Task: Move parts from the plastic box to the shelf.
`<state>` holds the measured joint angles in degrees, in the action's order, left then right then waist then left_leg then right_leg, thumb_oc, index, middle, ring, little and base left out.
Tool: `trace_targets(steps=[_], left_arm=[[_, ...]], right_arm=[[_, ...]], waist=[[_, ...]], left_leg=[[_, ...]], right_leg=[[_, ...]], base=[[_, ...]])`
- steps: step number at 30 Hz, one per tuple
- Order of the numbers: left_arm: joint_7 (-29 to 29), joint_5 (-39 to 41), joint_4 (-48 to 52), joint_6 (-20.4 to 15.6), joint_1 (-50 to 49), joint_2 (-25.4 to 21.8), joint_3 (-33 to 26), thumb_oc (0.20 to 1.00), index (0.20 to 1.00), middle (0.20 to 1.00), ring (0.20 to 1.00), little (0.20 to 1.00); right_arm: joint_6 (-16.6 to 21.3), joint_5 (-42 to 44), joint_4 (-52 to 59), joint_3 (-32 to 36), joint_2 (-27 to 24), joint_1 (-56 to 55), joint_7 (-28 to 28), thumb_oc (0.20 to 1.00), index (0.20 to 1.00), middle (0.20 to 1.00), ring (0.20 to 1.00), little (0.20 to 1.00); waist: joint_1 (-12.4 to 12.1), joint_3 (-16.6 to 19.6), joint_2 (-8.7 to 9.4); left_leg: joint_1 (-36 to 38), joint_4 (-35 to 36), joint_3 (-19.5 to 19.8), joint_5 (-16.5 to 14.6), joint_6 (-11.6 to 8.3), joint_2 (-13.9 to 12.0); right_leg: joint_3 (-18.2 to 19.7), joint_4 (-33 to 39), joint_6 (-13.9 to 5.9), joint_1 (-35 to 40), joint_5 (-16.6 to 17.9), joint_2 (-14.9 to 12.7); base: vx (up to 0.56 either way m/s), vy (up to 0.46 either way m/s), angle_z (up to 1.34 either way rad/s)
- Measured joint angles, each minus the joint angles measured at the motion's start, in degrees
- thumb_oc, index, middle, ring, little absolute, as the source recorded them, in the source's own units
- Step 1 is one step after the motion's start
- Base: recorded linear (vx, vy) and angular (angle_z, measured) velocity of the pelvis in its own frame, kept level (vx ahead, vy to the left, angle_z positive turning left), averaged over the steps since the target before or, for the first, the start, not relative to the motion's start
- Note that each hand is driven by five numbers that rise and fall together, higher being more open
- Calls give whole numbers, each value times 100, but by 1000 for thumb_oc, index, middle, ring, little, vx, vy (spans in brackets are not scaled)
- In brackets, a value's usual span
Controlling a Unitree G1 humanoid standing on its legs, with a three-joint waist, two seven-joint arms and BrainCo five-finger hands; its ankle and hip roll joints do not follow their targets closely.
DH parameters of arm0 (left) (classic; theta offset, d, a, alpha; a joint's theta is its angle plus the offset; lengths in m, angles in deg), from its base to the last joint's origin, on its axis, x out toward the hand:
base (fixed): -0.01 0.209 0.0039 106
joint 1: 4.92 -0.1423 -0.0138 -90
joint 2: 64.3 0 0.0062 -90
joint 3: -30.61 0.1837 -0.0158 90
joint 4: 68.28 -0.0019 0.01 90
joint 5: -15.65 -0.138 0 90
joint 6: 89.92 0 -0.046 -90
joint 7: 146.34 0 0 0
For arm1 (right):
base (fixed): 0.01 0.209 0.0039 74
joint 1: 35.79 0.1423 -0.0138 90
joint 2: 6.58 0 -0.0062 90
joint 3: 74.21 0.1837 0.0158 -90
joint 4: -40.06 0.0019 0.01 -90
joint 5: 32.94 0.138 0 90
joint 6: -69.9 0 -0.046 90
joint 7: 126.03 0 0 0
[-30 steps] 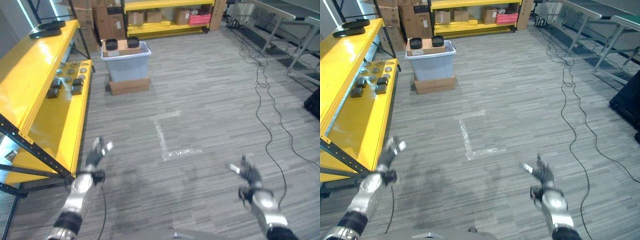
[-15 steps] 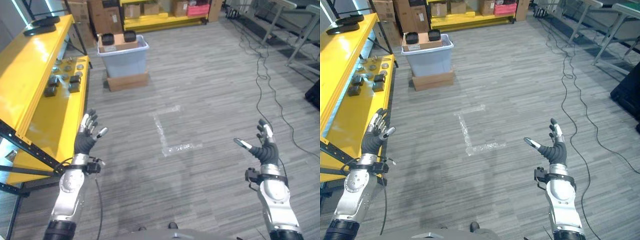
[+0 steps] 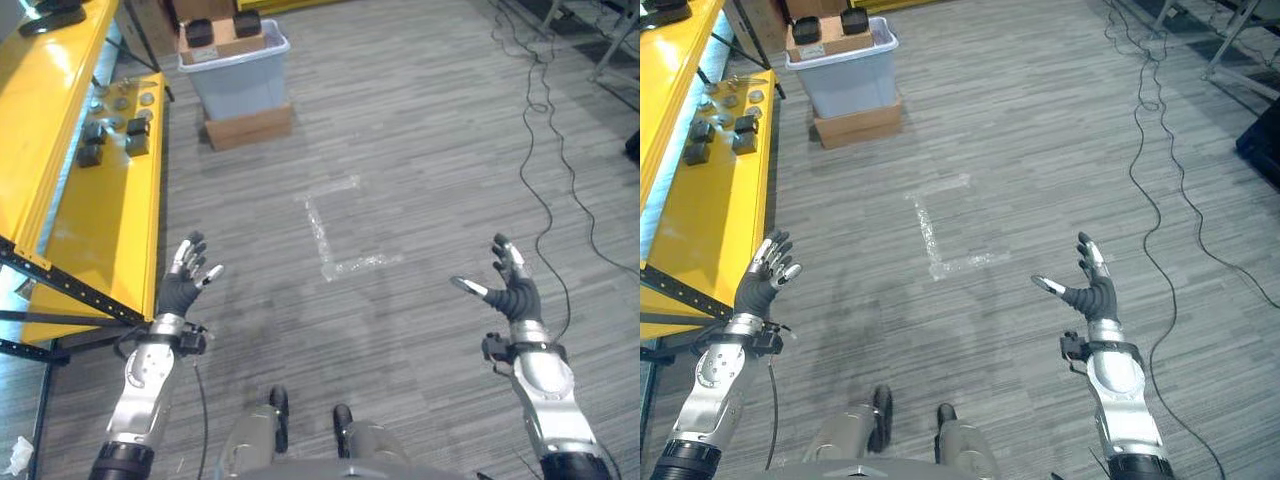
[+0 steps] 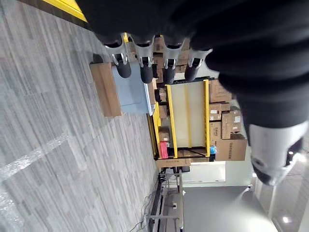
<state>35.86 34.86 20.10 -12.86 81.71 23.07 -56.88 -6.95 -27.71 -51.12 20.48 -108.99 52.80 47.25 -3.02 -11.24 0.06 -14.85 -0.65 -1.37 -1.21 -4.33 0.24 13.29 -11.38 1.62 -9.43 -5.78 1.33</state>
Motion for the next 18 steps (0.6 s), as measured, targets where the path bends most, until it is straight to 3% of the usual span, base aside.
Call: trace_targets(steps=[1,3,5,6,7,8,9,11,12,14,16,18], left_arm=[[83,101,-147,1,273,186,-1,1000,1000,1000,1000,1000],[130,184,-107,-21,397,253,13,1000,1000,1000,1000,1000],[162,205,-136,-37,462,260,29,1000,1000,1000,1000,1000],[236,206,-149,-36,536,242,68,1000,1000,1000,1000,1000],[287,207,-57,-45,574,198,125,1000,1000,1000,1000,1000],[328,211,-67,-55,697,77,213,1000,1000,1000,1000,1000],[372,212,-65,-35,887,2,272,1000,1000,1000,1000,1000],[365,210,-54,-41,892,6,260,1000,1000,1000,1000,1000],[392,198,-12,-12,819,-182,253,1000,1000,1000,1000,1000],[383,195,2,-20,818,-173,231,1000,1000,1000,1000,1000],[380,199,-145,-30,798,-179,133,1000,1000,1000,1000,1000],[344,207,-446,76,770,-175,199,1000,1000,1000,1000,1000]], right_arm=[[-2,-4,-5,-219,-52,409,4,1000,1000,1000,1000,1000],[3,-34,22,-276,-59,652,4,1000,1000,1000,1000,1000],[2,-118,22,-256,-96,620,-21,1000,1000,1000,1000,1000],[-12,-119,32,-278,-132,589,-20,1000,1000,1000,1000,1000],[-9,-126,114,-268,-192,492,-13,1000,1000,1000,1000,1000],[-40,-128,113,-283,-139,409,-9,1000,1000,1000,1000,1000],[-117,-150,209,-349,-126,285,13,1000,1000,1000,1000,1000],[-117,-148,224,-363,-139,258,16,1000,1000,1000,1000,1000],[-177,-145,248,-715,3,209,73,1000,1000,1000,1000,1000],[-227,-109,255,-749,-32,126,157,1000,1000,1000,1000,1000],[-215,-7,257,-737,85,162,270,1000,1000,1000,1000,1000],[-205,247,248,-639,238,-3,440,1000,1000,1000,1000,1000]], waist=[[-122,-1,-133],[-291,20,-240],[-337,84,-395],[-327,82,-378],[-254,140,-402],[-197,118,-245],[-103,75,-224],[-82,80,-209],[-16,-89,-280],[87,-51,-312],[72,45,-146],[131,136,-3]], left_leg=[[4,470,-21,112,-12,-77],[84,255,-169,128,47,-209],[370,-232,-430,63,250,-221],[448,-273,-646,115,266,-157],[487,-283,-906,501,531,-102],[552,-300,-906,395,650,145],[672,-303,-938,377,888,349],[675,-286,-927,287,959,375],[1051,-311,-1195,235,989,470],[1324,-168,-1135,-10,789,453],[1541,126,-1154,-107,851,498],[1705,182,-1134,-231,889,497]], right_leg=[[181,322,-123,148,171,5],[242,392,-187,260,140,12],[229,313,-379,541,-155,-85],[130,-69,-537,504,-444,-241],[-46,-687,-856,352,-588,-390],[-22,-1484,-1040,71,-675,-560],[-48,-3016,-1170,-758,-623,-626],[-38,-3151,-1168,-861,-582,-626],[-487,-4356,-962,-1797,-454,-814],[-517,-3340,-1018,-1724,-449,-593],[-498,-2207,-1056,-1661,-452,-371],[-463,-1337,-1131,-1717,-241,142]], base=[[339,191,-58],[484,270,-59],[392,196,-42],[166,78,-12],[163,77,5],[285,199,29],[337,176,22],[311,96,-7],[293,8,-22],[434,1,-8],[399,-29,-13],[686,-89,-2]])
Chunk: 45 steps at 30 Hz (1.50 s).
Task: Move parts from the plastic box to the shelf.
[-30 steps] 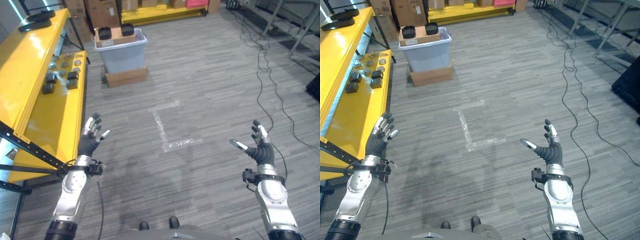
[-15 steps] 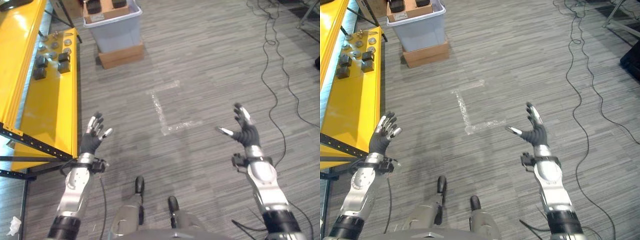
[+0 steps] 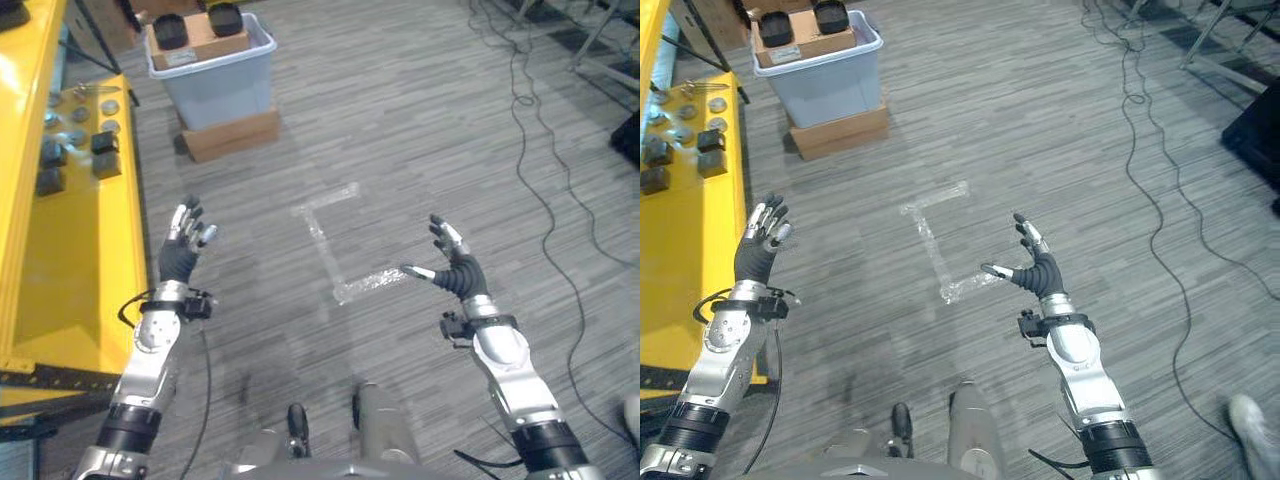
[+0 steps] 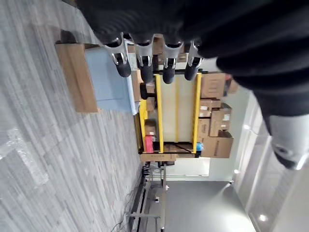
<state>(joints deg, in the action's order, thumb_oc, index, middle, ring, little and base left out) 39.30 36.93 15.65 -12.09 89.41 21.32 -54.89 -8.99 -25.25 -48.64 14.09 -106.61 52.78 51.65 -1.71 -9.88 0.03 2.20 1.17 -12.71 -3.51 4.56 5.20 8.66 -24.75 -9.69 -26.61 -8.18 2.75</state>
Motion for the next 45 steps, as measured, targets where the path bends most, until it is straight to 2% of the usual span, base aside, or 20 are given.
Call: trace_targets(steps=[3,5,6,10,13,17,18,21,24,25,27,29,31,35,38,39,41,42,43,45], left_arm=[[-259,-20,100,85,-69,88,315,1000,1000,1000,1000,1000],[-353,-24,103,135,-339,180,410,1000,1000,1000,1000,1000],[-400,-27,100,156,-401,196,490,1000,1000,1000,1000,1000],[-533,-62,51,140,-331,321,697,1000,1000,1000,1000,1000],[-677,-57,231,98,-286,277,680,1000,1000,1000,1000,1000],[-710,-50,350,84,-416,199,646,1000,1000,1000,1000,1000],[-720,-12,420,103,-729,212,620,1000,1000,1000,1000,1000],[-693,-10,358,50,-1025,183,614,1000,1000,1000,1000,1000],[-606,-13,115,63,-970,285,570,1000,1000,1000,1000,1000],[-581,-15,40,106,-930,437,512,1000,1000,1000,1000,1000],[-560,-18,47,132,-738,518,629,1000,1000,1000,1000,1000],[-532,-28,101,135,-648,462,695,1000,1000,1000,1000,1000],[-456,-26,109,138,-407,396,669,1000,1000,1000,1000,1000],[-375,-146,65,65,-45,303,633,1000,1000,1000,1000,1000],[-260,-247,31,51,-96,320,376,1000,1000,1000,1000,1000],[-178,-246,-23,45,-173,314,126,1000,1000,1000,1000,1000],[-100,-261,-44,41,-325,273,-13,1000,1000,1000,1000,1000],[3,-345,-38,31,-440,200,16,1000,1000,1000,1000,1000],[53,-370,-97,6,-501,264,19,1000,1000,1000,1000,1000],[117,-440,-177,58,-645,342,67,1000,1000,1000,1000,1000]], right_arm=[[-6,162,191,431,84,-702,54,1000,1000,1000,1000,1000],[-31,164,-25,470,57,-735,53,1000,1000,1000,1000,1000],[-50,161,-80,459,74,-737,46,1000,1000,1000,1000,1000],[-28,133,-4,417,-262,-736,54,1000,1000,1000,1000,1000],[-17,181,-92,590,-342,-857,41,1000,1000,1000,1000,1000],[-83,180,-449,599,-267,-696,-96,1000,1000,1000,1000,1000],[-91,141,-399,640,-210,-741,-175,1000,1000,1000,1000,1000],[-123,82,-454,185,-360,-617,-273,1000,1000,1000,1000,1000],[-132,49,-450,68,-348,-704,-294,1000,1000,1000,1000,1000],[-144,-93,-386,143,-217,-907,-297,1000,1000,1000,1000,1000],[-163,-142,-296,259,51,-1362,-315,1000,1000,1000,1000,1000],[-215,-174,-368,247,75,-1245,-261,1000,1000,1000,1000,1000],[-236,-293,-354,286,54,-996,-190,1000,1000,1000,1000,1000],[-234,-499,-299,400,75,-731,-204,1000,1000,1000,1000,1000],[-222,-656,-246,357,-105,-544,-182,1000,1000,1000,1000,1000],[-214,-651,-247,362,-85,-489,-175,1000,1000,1000,1000,1000],[-205,-640,-248,372,-101,-575,-168,1000,1000,1000,1000,1000],[-126,-556,-202,447,-57,-848,-182,1000,1000,1000,1000,1000],[-110,-519,-276,466,-51,-948,-185,1000,1000,1000,1000,1000],[-118,-428,-471,493,60,-969,-196,1000,1000,1000,1000,1000]], waist=[[582,217,5],[582,357,-255],[576,412,-336],[514,666,-510],[398,673,-309],[222,548,3],[182,527,56],[-42,757,-53],[-140,766,52],[7,800,67],[287,842,245],[158,826,185],[108,811,144],[170,657,10],[81,472,-284],[101,394,-239],[223,382,-156],[332,443,-39],[380,456,-48],[372,419,-59]], left_leg=[[158,-13,741,-391,-77,45],[680,98,819,-607,-299,-117],[753,-171,878,-614,-378,-150],[-886,-4580,1284,-452,-1397,-212],[-1999,-6579,1571,-106,-1421,-79],[-2720,-5444,1521,-429,-764,-57],[-2636,-3665,1479,-115,-564,202],[-2742,-1019,1187,77,-170,362],[-2757,-622,783,31,173,576],[-2605,-978,125,-48,975,595],[-2357,-1113,-20,97,1092,588],[-2036,-771,240,618,1052,650],[-1470,-563,487,529,768,842],[-688,-178,1180,424,518,785],[-258,-16,1422,159,264,250],[-52,-21,1366,141,180,92],[297,4,1254,-28,-22,-96],[461,-92,1458,-391,-241,-295],[595,-104,1596,-575,-408,-493],[563,-439,1597,-574,-566,-705]], right_leg=[[68,1271,96,88,748,375],[-206,1081,415,400,1150,507],[-231,994,736,590,933,557],[-339,841,1150,1303,451,425],[-201,1129,1460,1991,187,268],[53,1819,1348,2759,139,69],[114,1956,1184,3172,59,29],[424,2296,784,3608,-216,238],[437,2607,617,4274,-552,329],[444,2327,589,4541,-642,618],[167,1311,538,4362,-724,660],[202,92,401,3751,-1102,507],[102,-1646,-96,2820,-1022,-163],[312,-3404,-27,1182,-1005,-492],[65,-2209,142,92,-1107,-574],[255,-803,-1,46,-711,-537],[318,159,-126,108,-98,-438],[356,990,-228,341,435,-226],[326,941,-9,507,918,-47],[86,609,116,609,801,68]], base=[[667,-93,99],[643,-165,30],[733,-289,13],[438,-208,13],[443,-157,8],[461,-40,-23],[512,24,-29],[516,4,-58],[640,13,-29],[561,50,72],[446,47,125],[544,16,12],[416,-43,6],[367,-73,61],[568,-187,38],[566,-247,36],[571,-252,79],[502,-252,108],[487,-259,109],[354,-256,75]])
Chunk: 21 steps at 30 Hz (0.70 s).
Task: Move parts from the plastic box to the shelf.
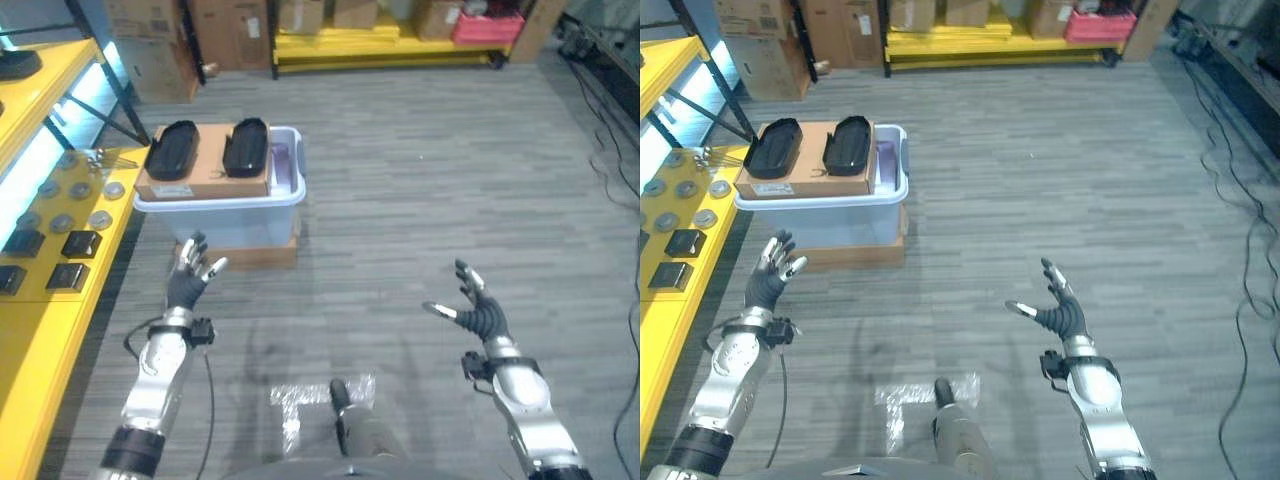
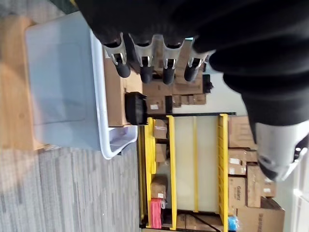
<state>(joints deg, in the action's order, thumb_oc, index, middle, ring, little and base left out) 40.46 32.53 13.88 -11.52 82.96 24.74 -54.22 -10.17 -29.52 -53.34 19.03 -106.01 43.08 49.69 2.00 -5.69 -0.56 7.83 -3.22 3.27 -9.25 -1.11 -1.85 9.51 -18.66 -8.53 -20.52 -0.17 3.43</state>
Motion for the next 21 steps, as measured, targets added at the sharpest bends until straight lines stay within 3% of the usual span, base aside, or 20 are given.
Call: trace_targets(steps=[1,2,3,4,5,6,8,9,10,11,14,15,16,17,18,19,20,21], left_arm=[[39,-36,-5,33,-131,53,31,1000,1000,1000,1000,1000],[58,-52,-6,35,-182,76,28,1000,1000,1000,1000,1000],[84,-83,-6,19,-226,163,6,1000,1000,1000,1000,1000],[103,-61,-33,20,-136,177,13,1000,1000,1000,1000,1000],[127,-60,-32,10,-70,220,12,1000,1000,1000,1000,1000],[123,-2,-18,-2,-53,228,-18,1000,1000,1000,1000,1000],[137,39,-11,-7,-107,232,-51,1000,1000,1000,1000,1000],[157,37,-7,-37,-81,257,-74,1000,1000,1000,1000,1000],[154,39,25,-69,-80,254,-73,1000,1000,1000,1000,1000],[155,40,62,-78,-87,252,-70,1000,1000,1000,1000,1000],[151,45,212,-101,-235,250,-64,1000,1000,1000,1000,1000],[170,35,218,-101,-285,262,-42,1000,1000,1000,1000,1000],[171,29,216,-101,-295,262,-41,1000,1000,1000,1000,1000],[191,26,178,-100,-284,261,-44,1000,1000,1000,1000,1000],[223,19,160,-99,-290,263,-42,1000,1000,1000,1000,1000],[295,-4,148,-99,-292,298,-45,1000,1000,1000,1000,1000],[314,-22,122,-99,-296,366,-55,1000,1000,1000,1000,1000],[336,-26,163,-112,-350,402,-91,1000,1000,1000,1000,1000]], right_arm=[[-15,111,-58,13,72,-60,0,1000,1000,1000,1000,1000],[-18,142,-71,9,87,-50,3,1000,1000,1000,1000,1000],[-13,195,-67,34,60,52,1,1000,1000,1000,1000,1000],[-3,264,-32,70,59,30,2,1000,1000,1000,1000,1000],[-6,319,-4,155,41,70,18,1000,1000,1000,1000,1000],[5,533,22,172,-19,206,14,1000,1000,1000,1000,1000],[-2,610,31,173,-5,336,19,1000,1000,1000,1000,1000],[-4,634,9,144,-55,284,10,1000,1000,1000,1000,1000],[-16,634,18,148,-34,212,7,1000,1000,1000,1000,1000],[-15,634,23,151,-31,181,7,1000,1000,1000,1000,1000],[-19,628,35,151,-58,93,10,1000,1000,1000,1000,1000],[-19,586,18,147,-128,131,-7,1000,1000,1000,1000,1000],[-20,558,-3,145,-129,162,-14,1000,1000,1000,1000,1000],[-27,516,-12,142,-70,162,-48,1000,1000,1000,1000,1000],[-25,511,-17,138,-37,171,-91,1000,1000,1000,1000,1000],[-10,510,-34,139,-9,190,-181,1000,1000,1000,1000,1000],[-8,511,-23,139,-38,211,-226,1000,1000,1000,1000,1000],[-6,493,51,105,-130,244,-228,1000,1000,1000,1000,1000]], waist=[[25,-1,39],[0,0,33],[-102,-1,9],[-49,-36,53],[-101,-59,9],[-222,-120,84],[-267,-139,97],[-285,-156,129],[-314,-181,193],[-273,-205,249],[-247,-241,344],[-265,-165,250],[-270,-165,205],[-272,-195,242],[-311,-199,248],[-303,-203,50],[-230,-221,-171],[-308,-218,-395]], left_leg=[[-30,-395,-8,100,-208,-75],[-101,-645,-5,164,-310,-86],[-409,-1468,-41,276,-586,-141],[-804,-2352,42,308,-766,-117],[-1308,-3355,112,342,-866,-54],[-2003,-4702,194,541,-912,350],[-2416,-5403,56,552,-876,650],[-2701,-5552,-221,548,-700,622],[-2754,-5315,-495,478,-561,516],[-2776,-5143,-588,468,-549,461],[-2730,-3131,-818,491,-334,402],[-2423,-937,-934,698,-40,412],[-2333,-284,-889,784,-2,439],[-2374,44,-852,962,42,540],[-2380,157,-878,996,66,560],[-2371,280,-844,1089,203,522],[-2366,247,-804,1255,464,406],[-2283,324,-778,1508,1004,111]], right_leg=[[-218,-202,317,126,-207,7],[-267,-192,377,242,-355,1],[-394,-132,547,468,-385,14],[-444,-62,730,554,-409,-32],[-539,-1,771,670,-398,-52],[-493,180,1021,943,-411,-104],[-550,392,1000,1288,-403,-211],[-595,698,1078,1641,-420,-248],[-689,890,1126,1807,-349,-295],[-734,962,1145,1892,-335,-328],[-871,1298,1040,2263,-358,-404],[-894,1470,434,2278,-458,-327],[-921,1472,223,2273,-485,-276],[-991,1598,292,2415,-416,-236],[-990,1589,121,2446,-491,-196],[-982,1276,-260,2402,-599,29],[-950,709,-275,2189,-617,286],[-770,-295,131,1715,-1253,341]], base=[[409,-331,68],[426,-283,58],[363,-272,53],[354,-216,50],[292,-175,44],[259,-163,14],[284,-169,7],[307,-137,22],[289,-72,23],[281,-11,31],[236,53,22],[276,100,8],[299,111,20],[321,143,20],[321,165,19],[203,121,13],[345,285,-7],[362,325,-75]])
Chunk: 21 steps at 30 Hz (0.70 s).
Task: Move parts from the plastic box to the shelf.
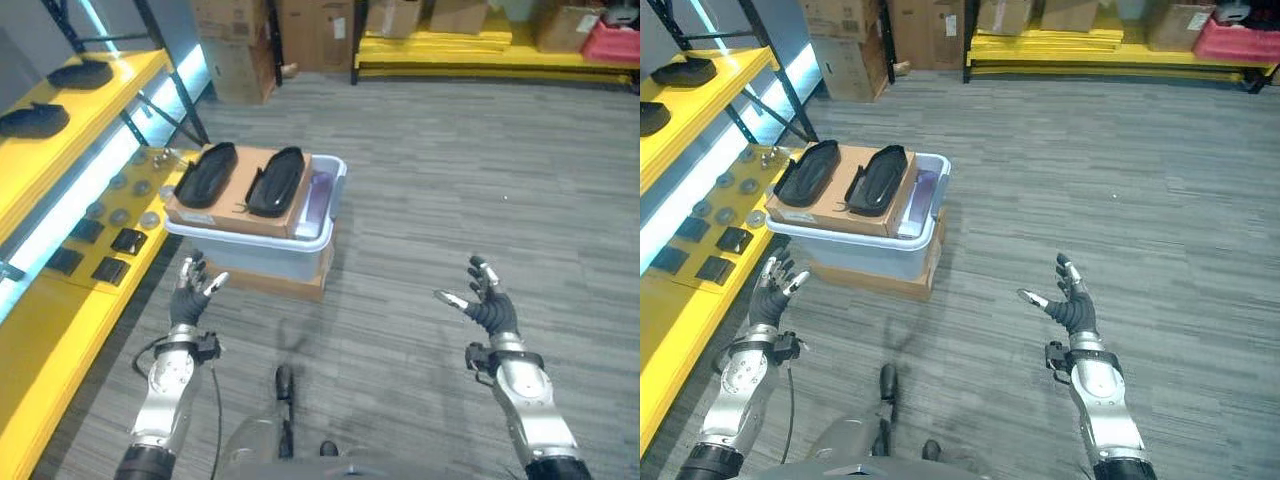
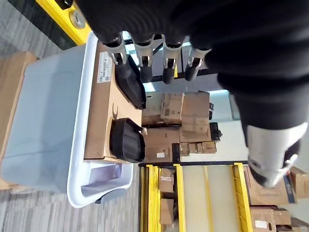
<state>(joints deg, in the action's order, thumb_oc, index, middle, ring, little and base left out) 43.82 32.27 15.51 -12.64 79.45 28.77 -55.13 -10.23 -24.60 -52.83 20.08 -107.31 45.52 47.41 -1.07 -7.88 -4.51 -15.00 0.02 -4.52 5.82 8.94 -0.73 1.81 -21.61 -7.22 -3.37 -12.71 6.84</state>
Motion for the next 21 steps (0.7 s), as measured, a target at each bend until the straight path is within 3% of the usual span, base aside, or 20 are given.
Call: trace_targets(steps=[1,2,3,4,5,6,7,8,10,11,14,16,17,18,21], left_arm=[[78,-9,133,-75,-186,-77,-47,1000,1000,1000,1000,1000],[72,-54,-203,-35,-70,-14,89,1000,1000,1000,1000,1000],[72,-86,-271,-11,-88,-3,136,1000,1000,1000,1000,1000],[79,-106,-254,-12,-132,-9,141,1000,1000,1000,1000,1000],[90,-115,-190,-14,-13,-12,121,1000,1000,1000,1000,1000],[90,-119,-168,-14,159,-23,122,1000,1000,1000,1000,1000],[95,-123,-120,-18,299,-87,117,1000,1000,1000,1000,1000],[106,-125,-152,-13,493,-245,105,1000,1000,1000,1000,1000],[169,-164,-110,-38,694,-387,5,1000,1000,1000,1000,1000],[229,-198,-134,-58,823,-556,-119,1000,1000,1000,1000,1000],[241,-232,-180,-68,845,-636,-187,1000,1000,1000,1000,1000],[240,-237,-167,-102,688,-659,-205,1000,1000,1000,1000,1000],[235,-240,-101,-112,542,-724,-190,1000,1000,1000,1000,1000],[233,-240,-128,-105,455,-674,-180,1000,1000,1000,1000,1000],[224,-234,-131,-24,285,-633,-128,1000,1000,1000,1000,1000]], right_arm=[[54,-150,311,0,-216,-21,-8,1000,1000,1000,1000,1000],[153,-213,203,175,-117,-97,-62,1000,1000,1000,1000,1000],[22,-214,26,217,-29,-113,-181,1000,1000,1000,1000,1000],[-30,-226,-81,187,-36,-61,-222,1000,1000,1000,1000,1000],[-33,-358,-145,158,-19,52,-222,1000,1000,1000,1000,1000],[-45,-425,-175,149,-23,47,-221,1000,1000,1000,1000,1000],[-68,-434,-207,75,-30,-33,-213,1000,1000,1000,1000,1000],[-92,-468,-281,14,100,-3,-196,1000,1000,1000,1000,1000],[-71,-596,-228,16,142,60,-161,1000,1000,1000,1000,1000],[-39,-656,-228,39,137,308,-161,1000,1000,1000,1000,1000],[-40,-658,-244,23,148,310,-153,1000,1000,1000,1000,1000],[-37,-658,-250,23,160,146,-149,1000,1000,1000,1000,1000],[-20,-650,-251,28,157,85,-149,1000,1000,1000,1000,1000],[-5,-650,-281,53,153,65,-154,1000,1000,1000,1000,1000],[-29,-644,-307,16,212,77,-120,1000,1000,1000,1000,1000]], waist=[[-54,89,-67],[322,92,-125],[319,139,52],[156,181,182],[33,121,281],[68,111,270],[63,134,87],[107,104,186],[31,62,374],[99,-10,409],[130,-70,496],[124,-72,649],[168,-66,725],[274,-76,643],[202,-107,688]], left_leg=[[88,-60,-111,313,-47,-339],[-28,-253,-280,488,-515,-330],[34,-229,-478,312,-721,-154],[67,-131,-668,227,-799,-36],[75,243,-1014,266,-709,342],[191,533,-1140,418,-458,525],[402,474,-1133,957,280,363],[599,476,-937,605,143,357],[741,475,-885,329,103,408],[764,474,-1032,297,73,392],[1032,475,-1114,298,70,321],[1231,480,-1214,241,-9,248],[1339,480,-1288,-77,-378,143],[1312,479,-1258,-276,-675,4],[1231,477,-1222,-187,-765,-94]], right_leg=[[291,-202,562,-140,-801,-217],[-77,-70,924,124,-686,-305],[163,6,806,151,-728,-487],[433,133,711,121,-675,-662],[581,589,344,235,-402,-927],[537,705,209,322,-328,-1008],[504,415,-120,370,-437,-846],[518,46,-373,308,-701,-873],[541,-157,-345,23,-744,-1226],[629,-215,-446,-490,-630,-1573],[804,416,-517,-718,-187,-1759],[866,1212,-628,-693,449,-1502],[869,1526,-496,-724,875,-1101],[874,1356,-243,-780,984,-915],[919,1315,-199,-853,1063,-783]], base=[[433,427,-10],[267,316,11],[259,318,29],[289,328,-87],[286,309,-85],[244,251,-44],[220,195,-1],[185,157,-4],[181,143,-37],[174,102,-63],[178,122,-20],[186,182,13],[142,136,47],[170,100,39],[205,-23,8]])
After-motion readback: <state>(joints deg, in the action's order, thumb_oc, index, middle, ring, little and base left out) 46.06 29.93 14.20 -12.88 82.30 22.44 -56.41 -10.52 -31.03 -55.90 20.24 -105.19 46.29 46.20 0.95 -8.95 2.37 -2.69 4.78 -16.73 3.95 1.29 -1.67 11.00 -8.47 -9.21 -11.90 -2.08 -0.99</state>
